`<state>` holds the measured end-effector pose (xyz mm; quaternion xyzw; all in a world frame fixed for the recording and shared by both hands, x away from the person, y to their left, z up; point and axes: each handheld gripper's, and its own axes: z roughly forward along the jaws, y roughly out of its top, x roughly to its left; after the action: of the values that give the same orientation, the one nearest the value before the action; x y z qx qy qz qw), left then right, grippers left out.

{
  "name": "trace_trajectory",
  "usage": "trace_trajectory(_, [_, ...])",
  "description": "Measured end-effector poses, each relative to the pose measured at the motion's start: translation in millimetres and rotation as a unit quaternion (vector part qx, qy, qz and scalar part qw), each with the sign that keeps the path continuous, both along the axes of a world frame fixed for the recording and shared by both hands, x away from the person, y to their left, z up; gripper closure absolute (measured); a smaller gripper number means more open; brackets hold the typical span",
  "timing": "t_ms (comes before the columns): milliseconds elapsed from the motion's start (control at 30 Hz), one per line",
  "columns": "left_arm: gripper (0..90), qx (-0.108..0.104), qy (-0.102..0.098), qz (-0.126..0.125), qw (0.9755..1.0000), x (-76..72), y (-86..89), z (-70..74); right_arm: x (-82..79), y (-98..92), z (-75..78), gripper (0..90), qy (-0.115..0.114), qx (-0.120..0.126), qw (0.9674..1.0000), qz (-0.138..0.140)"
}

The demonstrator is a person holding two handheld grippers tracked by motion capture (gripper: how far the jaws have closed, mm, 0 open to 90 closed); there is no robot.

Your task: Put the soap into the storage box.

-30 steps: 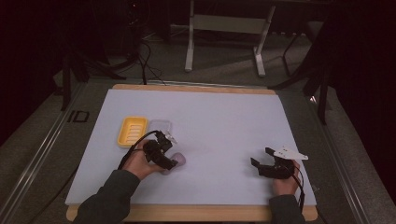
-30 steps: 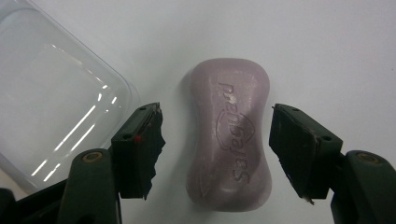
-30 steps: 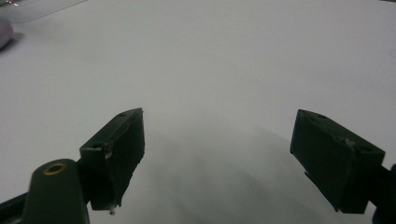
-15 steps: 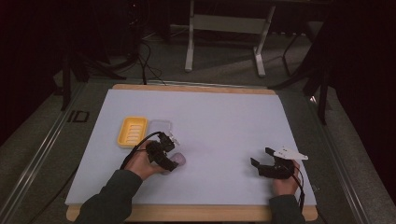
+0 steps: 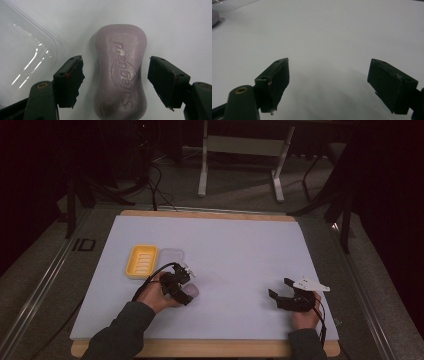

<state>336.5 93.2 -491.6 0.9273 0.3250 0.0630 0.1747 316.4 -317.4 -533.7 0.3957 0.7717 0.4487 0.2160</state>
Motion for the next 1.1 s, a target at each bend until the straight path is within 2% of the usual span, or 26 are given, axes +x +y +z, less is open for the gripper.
trace_trajectory(200, [29.1,0.012,0.007,-0.009,0.9999,0.5,-3.1,-2.2,0.0,0.0,0.0,17.4,0.0,0.0,1.0,0.0])
trace_trajectory(467, [30.0,0.022,0.016,-0.009,0.9996,2.9,-7.5,-6.0,0.0,0.0,0.0,17.4,0.0,0.0,1.0,0.0])
trace_trajectory(700, [36.3,0.031,0.027,-0.009,0.9991,5.7,-9.4,-9.3,0.0,-0.1,0.0,17.4,0.0,0.0,1.0,0.0])
trace_trajectory(1000, [39.6,0.04,0.035,-0.007,0.9986,8.0,-12.0,-11.7,0.0,-0.1,0.0,17.4,0.0,0.0,1.0,0.0])
trace_trajectory(1100, [40.9,0.045,0.038,-0.013,0.9982,8.9,-13.5,-11.2,0.1,-0.1,0.0,17.4,0.0,0.0,1.0,0.0])
